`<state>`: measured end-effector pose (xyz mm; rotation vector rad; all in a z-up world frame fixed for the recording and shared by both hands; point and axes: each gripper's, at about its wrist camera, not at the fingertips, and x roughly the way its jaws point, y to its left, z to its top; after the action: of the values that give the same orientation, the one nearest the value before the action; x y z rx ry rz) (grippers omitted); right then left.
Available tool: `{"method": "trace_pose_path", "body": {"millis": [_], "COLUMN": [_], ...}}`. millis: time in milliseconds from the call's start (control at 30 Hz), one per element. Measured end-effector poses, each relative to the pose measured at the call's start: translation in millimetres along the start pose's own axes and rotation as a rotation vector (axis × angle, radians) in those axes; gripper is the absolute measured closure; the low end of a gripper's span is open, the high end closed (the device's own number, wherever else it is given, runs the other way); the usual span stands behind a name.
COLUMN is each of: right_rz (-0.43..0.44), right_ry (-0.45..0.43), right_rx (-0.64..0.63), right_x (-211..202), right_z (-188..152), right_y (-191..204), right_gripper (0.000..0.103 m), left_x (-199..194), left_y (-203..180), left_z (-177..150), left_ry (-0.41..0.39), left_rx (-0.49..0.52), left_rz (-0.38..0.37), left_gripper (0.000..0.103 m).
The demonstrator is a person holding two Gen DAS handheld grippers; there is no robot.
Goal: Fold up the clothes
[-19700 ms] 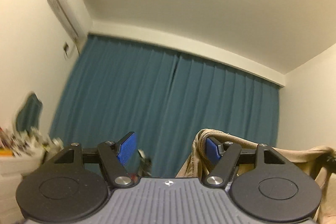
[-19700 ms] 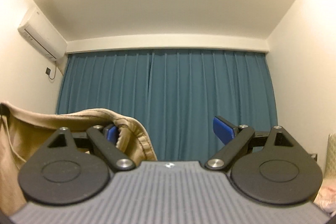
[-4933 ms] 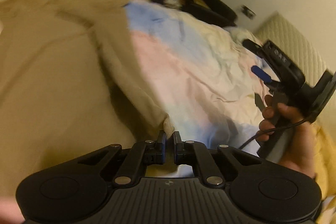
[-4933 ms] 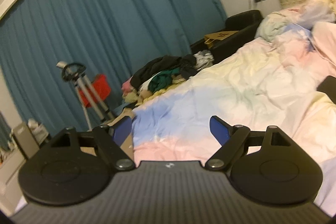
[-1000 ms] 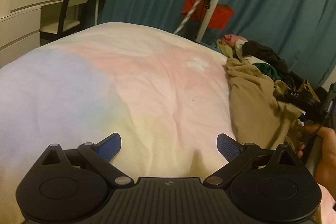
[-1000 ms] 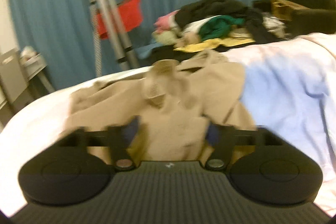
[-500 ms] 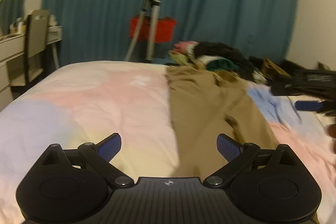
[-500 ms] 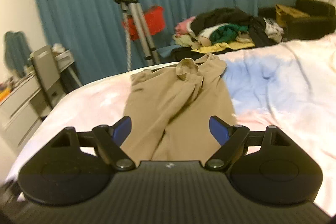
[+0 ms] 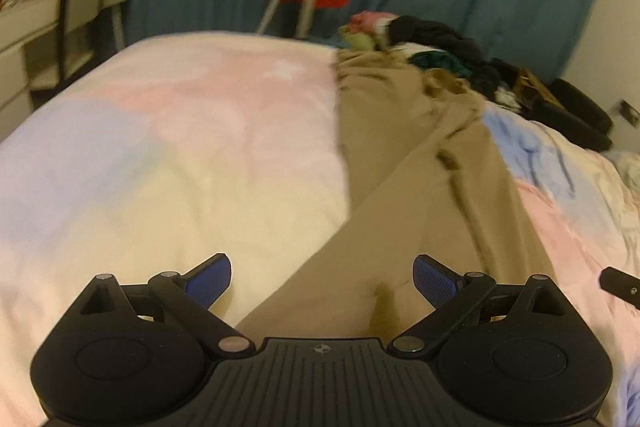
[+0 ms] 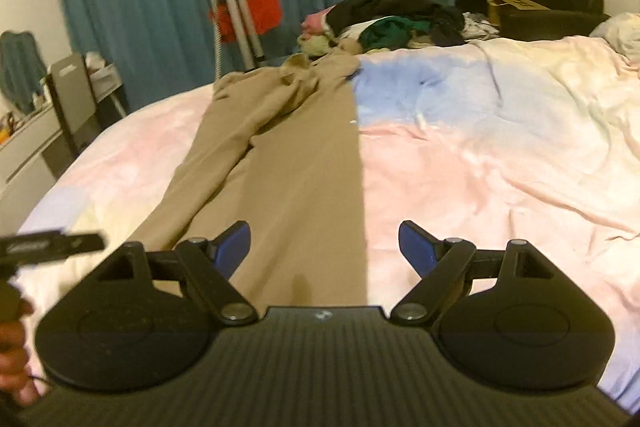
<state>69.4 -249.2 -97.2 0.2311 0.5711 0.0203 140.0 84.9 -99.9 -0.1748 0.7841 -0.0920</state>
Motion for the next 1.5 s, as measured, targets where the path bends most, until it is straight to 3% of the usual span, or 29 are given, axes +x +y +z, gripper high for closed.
{"method": "trace_pose_path", "body": {"millis": [267,367,433,533,633,667,733,833,967,1033,1167,1233,1367,1467,1500], "right_rz": [0.011,0.027,0.037,0.057,0.077,0.076,0.076,0.074,0.075,0.075,0.071,0.065,0.062,0.102,0.121], "right_ry": [0.002,0.005,0.011,0.020,0.021,0.020,0.020,0.021,-0.001,-0.010,-0.019,-0.018,0.009,0.039,0.051], "right_rx": [0.170,0.224,0.242,0.259,0.263,0.262,0.260,0.261,0.261,0.263,0.268,0.270,0.290,0.334,0.352], "right_x": [-2.0,-1.6,-0.3,0.6,-2.3,-3.6,-6.1,-9.2,-12.6,-13.5,-15.4,-15.6,-14.0,-11.8,-11.3], "right_z": [-5.3,-6.9,-7.4,-8.3,-7.8,-7.7,-7.7,-7.7,-5.4,-4.4,-3.5,-3.9,-6.9,-11.6,-13.6], "right_y": [-37.5,-45.2,-47.0,-47.9,-47.6,-47.7,-47.5,-46.9,-46.8,-47.7,-49.6,-50.6,-53.7,-58.6,-60.2], "right_gripper": [0.020,0.020,0.020,0.020,0.020,0.020,0.020,0.020,0.020,0.020,0.020,0.020,0.020,0.020,0.020], "left_x": [-1.2,9.3,15.4,18.9,15.9,13.3,4.2,-28.3,-84.8,-110.2,-130.7,-120.0,-83.4,-55.7,-50.1], "left_y": [60.5,79.5,88.1,81.9,71.4,66.9,57.4,32.2,-10.6,-34.3,-79.3,-96.9,-103.8,-82.7,-74.1], "left_z": [2.3,-6.1,-9.4,-6.5,-2.4,-1.2,1.2,5.2,1.6,-5.8,-27.0,-41.7,-64.1,-66.5,-64.7], "left_ry": [0.151,0.237,0.278,0.296,0.305,0.308,0.295,0.180,-0.005,-0.074,-0.104,-0.066,0.081,0.215,0.240], "left_rx": [-0.297,-0.383,-0.429,-0.369,-0.309,-0.290,-0.234,-0.061,0.162,0.258,0.376,0.396,0.369,0.264,0.210], "left_rz": [0.073,0.130,0.125,0.175,0.190,0.173,0.160,0.168,0.092,0.018,-0.148,-0.209,-0.334,-0.427,-0.456], "left_gripper": [0.005,0.010,0.016,0.037,0.074,0.096,0.101,0.101,0.101,0.102,0.102,0.102,0.101,0.098,0.089]}}
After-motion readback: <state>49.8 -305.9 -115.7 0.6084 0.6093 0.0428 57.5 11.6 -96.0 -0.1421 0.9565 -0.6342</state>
